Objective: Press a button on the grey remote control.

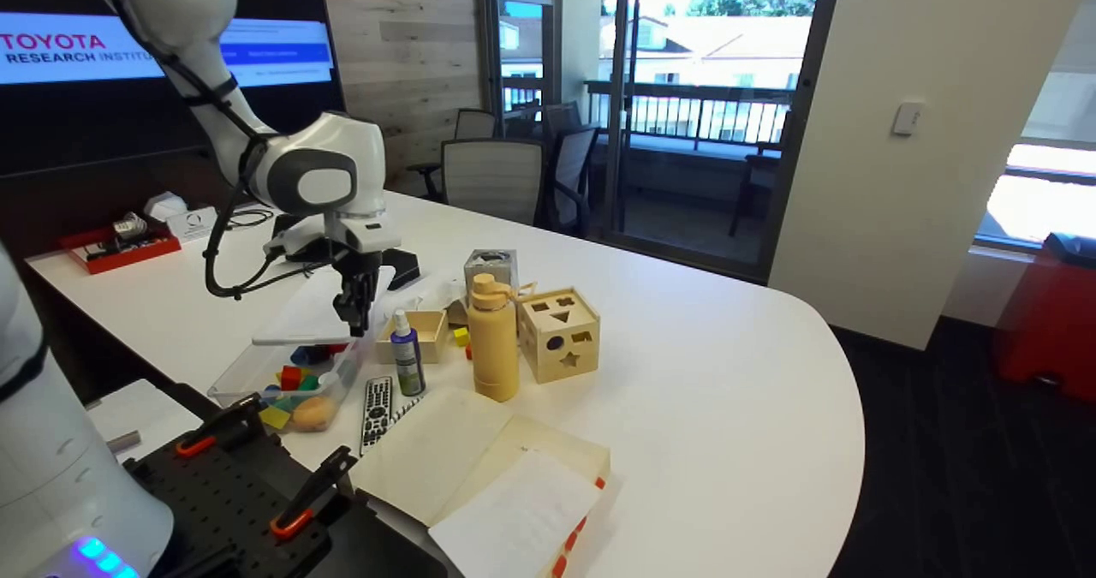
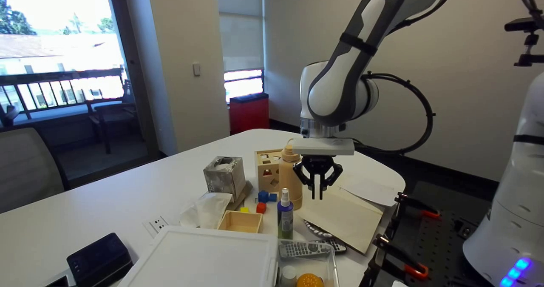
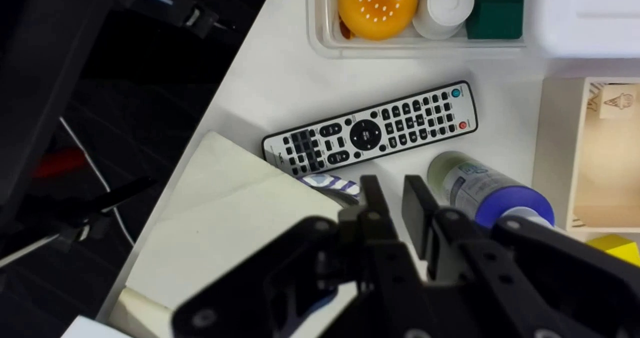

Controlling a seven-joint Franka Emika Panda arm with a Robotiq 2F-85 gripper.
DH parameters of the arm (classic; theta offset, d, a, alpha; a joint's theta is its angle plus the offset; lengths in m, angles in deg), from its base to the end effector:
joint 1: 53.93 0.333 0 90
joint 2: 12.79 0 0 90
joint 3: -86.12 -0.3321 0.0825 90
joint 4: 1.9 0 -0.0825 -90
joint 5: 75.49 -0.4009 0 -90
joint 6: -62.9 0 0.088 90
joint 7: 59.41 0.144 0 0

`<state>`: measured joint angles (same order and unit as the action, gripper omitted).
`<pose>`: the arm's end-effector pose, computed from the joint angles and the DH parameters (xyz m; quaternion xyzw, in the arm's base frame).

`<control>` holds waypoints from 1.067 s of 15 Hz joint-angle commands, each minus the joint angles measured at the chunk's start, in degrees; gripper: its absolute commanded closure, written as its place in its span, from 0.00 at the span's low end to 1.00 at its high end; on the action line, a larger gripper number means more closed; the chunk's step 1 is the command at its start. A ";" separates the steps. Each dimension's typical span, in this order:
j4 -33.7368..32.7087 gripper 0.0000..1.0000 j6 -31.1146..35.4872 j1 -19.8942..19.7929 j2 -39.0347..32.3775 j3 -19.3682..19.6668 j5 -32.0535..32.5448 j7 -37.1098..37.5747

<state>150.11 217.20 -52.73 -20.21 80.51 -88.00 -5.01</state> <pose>0.4146 0.0478 0.1541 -0.8679 0.4923 0.0636 0.0195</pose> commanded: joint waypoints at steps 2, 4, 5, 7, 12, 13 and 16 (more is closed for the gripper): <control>-2.72 1.00 2.19 1.42 -6.64 1.22 -2.92 -1.78; -3.39 1.00 4.02 1.07 -9.57 0.57 -5.23 -3.73; -3.61 1.00 4.89 0.92 -10.69 0.27 -6.64 -4.97; -4.29 1.00 6.78 -0.13 -13.39 -1.05 -10.67 -8.68; -5.60 1.00 10.94 -1.25 -19.05 -2.57 -17.44 -15.01; -5.83 1.00 11.76 -1.17 -20.12 -2.71 -18.01 -15.64; -6.78 1.00 15.11 0.26 -23.75 -1.94 -17.65 -15.12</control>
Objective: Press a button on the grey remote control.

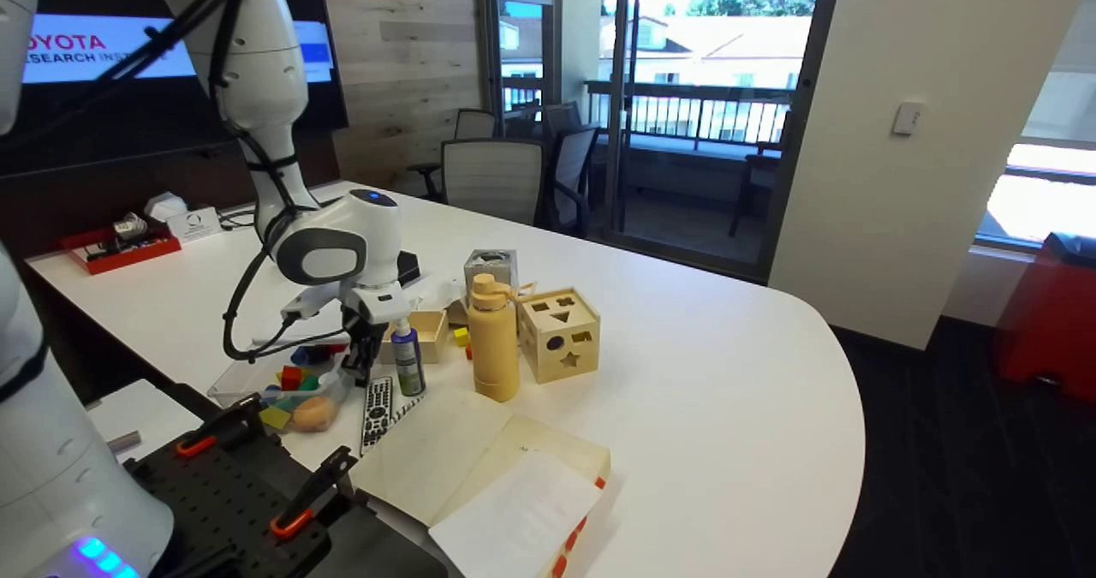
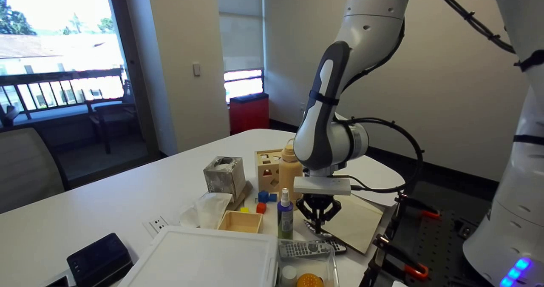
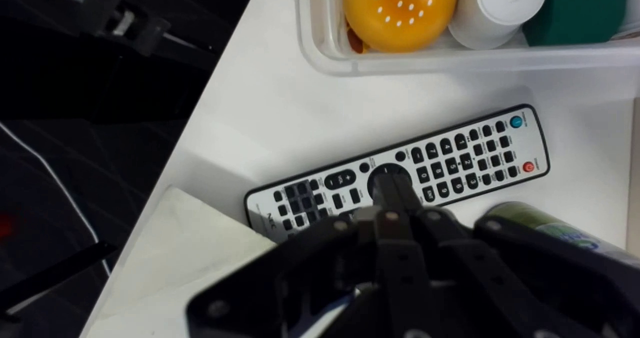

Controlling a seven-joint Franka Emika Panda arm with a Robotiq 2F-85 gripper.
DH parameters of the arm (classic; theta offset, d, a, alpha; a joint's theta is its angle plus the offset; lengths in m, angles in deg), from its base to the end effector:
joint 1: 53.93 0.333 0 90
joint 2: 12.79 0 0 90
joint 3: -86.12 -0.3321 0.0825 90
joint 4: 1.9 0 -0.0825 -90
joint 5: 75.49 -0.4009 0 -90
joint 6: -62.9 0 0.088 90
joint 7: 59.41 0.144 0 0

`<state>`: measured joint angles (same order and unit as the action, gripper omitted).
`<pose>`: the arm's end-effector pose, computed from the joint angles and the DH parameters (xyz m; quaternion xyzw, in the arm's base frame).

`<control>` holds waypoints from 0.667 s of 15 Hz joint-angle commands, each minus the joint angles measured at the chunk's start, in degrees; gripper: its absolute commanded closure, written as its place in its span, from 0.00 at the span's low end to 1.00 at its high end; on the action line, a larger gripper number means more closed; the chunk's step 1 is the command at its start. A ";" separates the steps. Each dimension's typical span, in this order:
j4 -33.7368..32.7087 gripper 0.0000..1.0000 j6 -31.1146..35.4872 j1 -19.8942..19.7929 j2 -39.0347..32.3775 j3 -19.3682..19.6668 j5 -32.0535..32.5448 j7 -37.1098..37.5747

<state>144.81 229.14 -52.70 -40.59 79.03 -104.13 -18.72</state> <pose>0.4069 0.0458 0.0417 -0.8557 0.5072 0.0972 0.0327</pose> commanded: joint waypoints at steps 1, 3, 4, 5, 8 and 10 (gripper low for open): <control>-1.82 1.00 4.51 0.61 -4.59 -0.26 -1.25 -1.11; -2.44 1.00 6.72 0.98 -6.80 -0.35 -0.93 -0.81; -2.87 1.00 7.90 0.82 -7.98 -0.70 -0.89 -0.97; -3.21 1.00 8.69 0.98 -8.89 -0.73 -0.79 -0.84; -4.26 1.00 10.68 0.83 -11.25 -1.42 -0.55 -0.86; -4.80 1.00 11.44 0.81 -12.26 -1.68 -0.45 -0.81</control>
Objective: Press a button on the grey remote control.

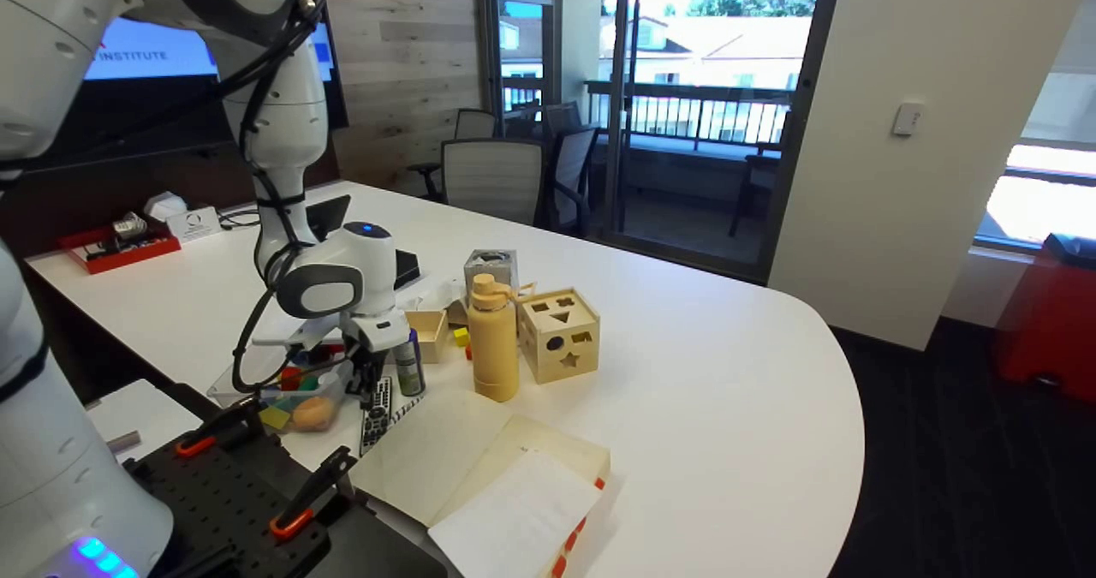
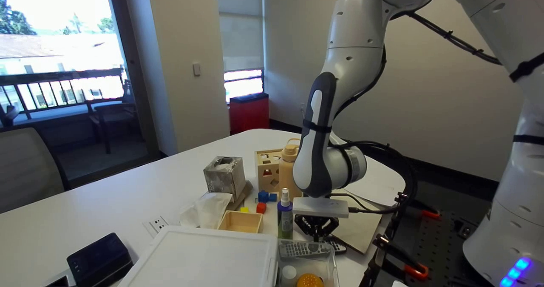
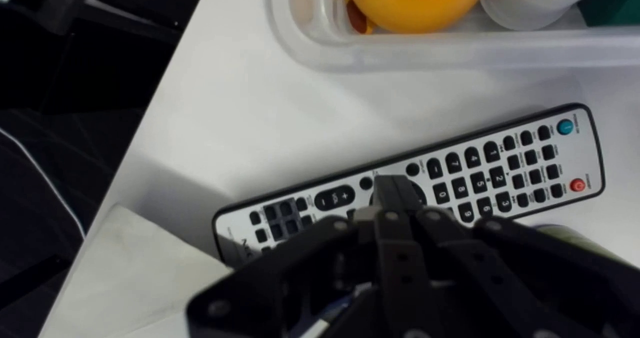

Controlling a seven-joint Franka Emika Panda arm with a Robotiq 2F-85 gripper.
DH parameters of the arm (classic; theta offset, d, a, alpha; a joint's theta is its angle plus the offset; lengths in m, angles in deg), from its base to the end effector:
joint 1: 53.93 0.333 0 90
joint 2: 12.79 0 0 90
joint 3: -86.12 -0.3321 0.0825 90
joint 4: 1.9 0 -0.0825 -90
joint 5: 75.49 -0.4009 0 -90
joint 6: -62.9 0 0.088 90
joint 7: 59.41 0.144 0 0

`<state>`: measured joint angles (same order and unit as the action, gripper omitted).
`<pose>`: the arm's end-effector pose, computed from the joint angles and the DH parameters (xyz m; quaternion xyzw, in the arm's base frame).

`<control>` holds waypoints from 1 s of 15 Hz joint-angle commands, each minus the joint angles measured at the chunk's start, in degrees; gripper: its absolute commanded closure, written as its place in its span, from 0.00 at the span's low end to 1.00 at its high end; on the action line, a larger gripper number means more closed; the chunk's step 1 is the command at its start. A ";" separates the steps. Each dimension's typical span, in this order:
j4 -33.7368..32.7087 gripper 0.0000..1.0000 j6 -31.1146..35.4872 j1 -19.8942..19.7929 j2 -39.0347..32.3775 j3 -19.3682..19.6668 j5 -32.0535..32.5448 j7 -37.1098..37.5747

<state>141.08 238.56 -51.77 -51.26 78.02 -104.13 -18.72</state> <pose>0.4053 0.0541 -0.0130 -0.8609 0.5032 0.0727 0.0209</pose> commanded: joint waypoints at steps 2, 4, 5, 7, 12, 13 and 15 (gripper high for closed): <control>-1.72 1.00 3.00 0.19 -2.61 -0.42 -0.27 -0.70; -1.99 1.00 3.51 0.70 -3.02 0.12 -0.22 -0.36; -2.15 1.00 3.76 0.70 -3.19 0.14 -0.24 -0.34; -2.34 1.00 4.12 0.96 -3.42 0.46 -0.19 -0.25; -3.17 1.00 3.41 2.52 -4.35 2.21 -0.03 0.28; -3.37 1.00 3.07 2.66 -4.53 2.38 0.01 0.29; -3.67 1.00 2.77 3.29 -4.88 2.80 0.07 0.36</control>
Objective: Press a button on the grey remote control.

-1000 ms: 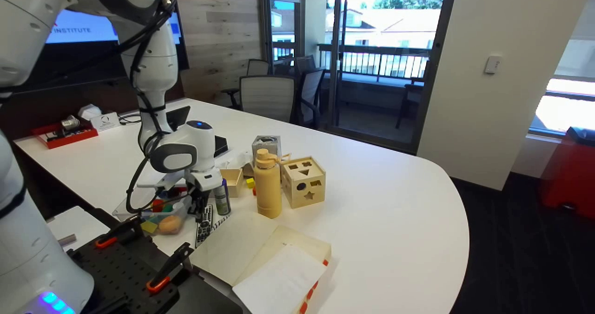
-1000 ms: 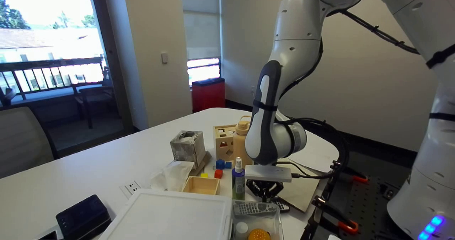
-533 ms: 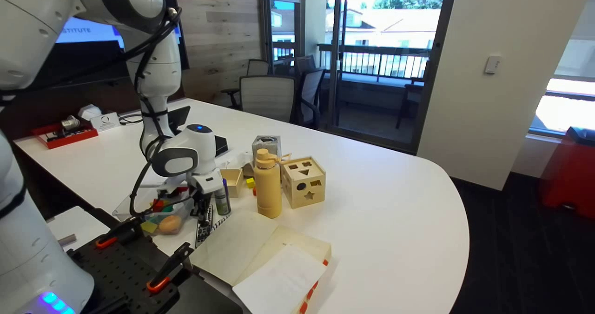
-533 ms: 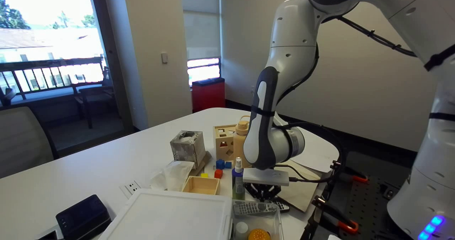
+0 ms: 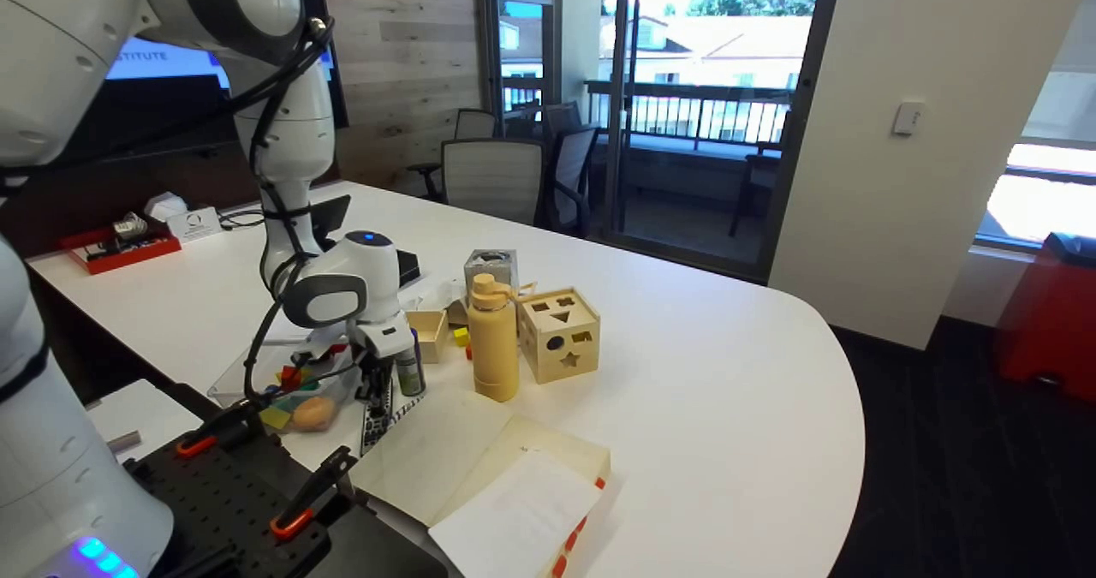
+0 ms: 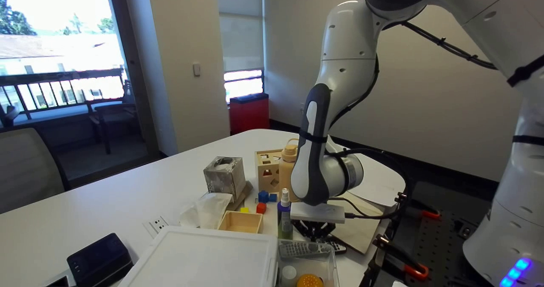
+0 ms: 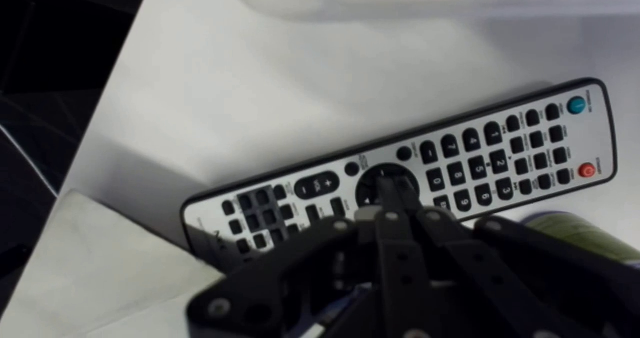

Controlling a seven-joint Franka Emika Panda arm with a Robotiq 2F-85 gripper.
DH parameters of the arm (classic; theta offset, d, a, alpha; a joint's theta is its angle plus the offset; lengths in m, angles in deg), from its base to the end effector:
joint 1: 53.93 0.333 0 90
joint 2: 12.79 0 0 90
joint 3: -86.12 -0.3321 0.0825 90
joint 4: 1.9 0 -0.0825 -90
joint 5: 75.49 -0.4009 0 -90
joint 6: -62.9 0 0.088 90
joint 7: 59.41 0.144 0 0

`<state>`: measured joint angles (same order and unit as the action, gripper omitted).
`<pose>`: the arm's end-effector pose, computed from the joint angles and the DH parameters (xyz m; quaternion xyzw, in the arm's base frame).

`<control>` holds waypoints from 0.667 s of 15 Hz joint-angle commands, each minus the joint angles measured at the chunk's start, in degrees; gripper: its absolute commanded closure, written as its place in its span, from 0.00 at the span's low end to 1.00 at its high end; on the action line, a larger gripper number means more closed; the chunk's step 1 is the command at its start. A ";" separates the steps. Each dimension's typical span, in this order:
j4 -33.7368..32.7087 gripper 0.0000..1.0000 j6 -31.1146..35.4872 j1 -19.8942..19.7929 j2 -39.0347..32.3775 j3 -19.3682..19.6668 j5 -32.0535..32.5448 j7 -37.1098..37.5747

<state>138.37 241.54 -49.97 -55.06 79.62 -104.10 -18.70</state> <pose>0.4150 0.0511 -0.0308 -0.8630 0.5024 0.0516 0.0145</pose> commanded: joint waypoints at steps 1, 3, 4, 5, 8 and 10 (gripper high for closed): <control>-0.87 1.00 -0.35 1.90 -1.03 1.42 0.03 0.45; -1.07 1.00 -0.46 2.79 -1.43 1.96 0.10 0.65; -1.12 1.00 -0.72 2.90 -1.48 1.99 0.11 0.64; -1.45 1.00 -1.02 3.00 -1.99 2.02 0.16 0.63; -2.40 1.00 -1.57 2.42 -3.40 1.64 0.07 0.57; -3.25 1.00 -2.19 1.50 -4.46 1.18 0.07 0.38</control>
<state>138.16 241.20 -47.91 -55.17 80.94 -104.10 -18.64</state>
